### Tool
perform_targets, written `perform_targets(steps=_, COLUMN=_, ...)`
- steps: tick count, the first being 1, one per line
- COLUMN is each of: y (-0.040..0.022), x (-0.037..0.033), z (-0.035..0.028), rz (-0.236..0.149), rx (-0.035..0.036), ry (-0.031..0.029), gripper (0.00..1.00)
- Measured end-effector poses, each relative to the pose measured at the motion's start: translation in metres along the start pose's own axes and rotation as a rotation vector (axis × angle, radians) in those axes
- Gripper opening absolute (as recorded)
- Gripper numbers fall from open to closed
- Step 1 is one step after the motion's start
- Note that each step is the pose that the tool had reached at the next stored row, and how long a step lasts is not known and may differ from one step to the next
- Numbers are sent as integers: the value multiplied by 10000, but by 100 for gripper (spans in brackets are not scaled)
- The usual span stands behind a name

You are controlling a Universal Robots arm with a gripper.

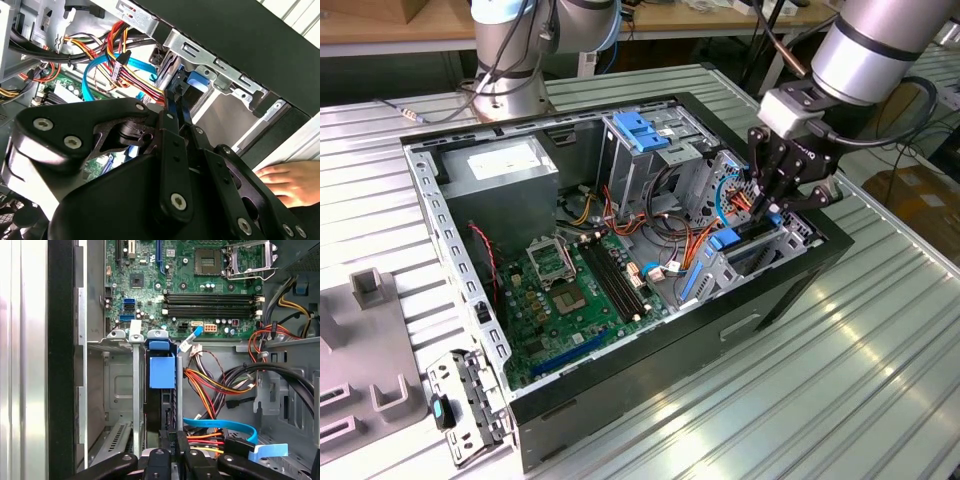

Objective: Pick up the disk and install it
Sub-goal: 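Insert the first disk wire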

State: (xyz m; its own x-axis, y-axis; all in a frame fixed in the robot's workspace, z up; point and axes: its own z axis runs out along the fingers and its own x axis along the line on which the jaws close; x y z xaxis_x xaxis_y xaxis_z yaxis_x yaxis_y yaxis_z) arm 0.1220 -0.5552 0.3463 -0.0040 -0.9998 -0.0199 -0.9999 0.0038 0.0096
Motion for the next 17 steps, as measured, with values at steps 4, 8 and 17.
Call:
perform_targets(steps=4, y=0, x=0, z=-4, rz=148, rx=3, ry=5, gripper=17)
perform_targets(steps=8, y=0, x=0, z=-4, rz=148, rx=4, ry=5, gripper=17)
perform_targets(steps=17, y=0, x=8, z=7, rz=148, rx=3, ry=5, gripper=17)
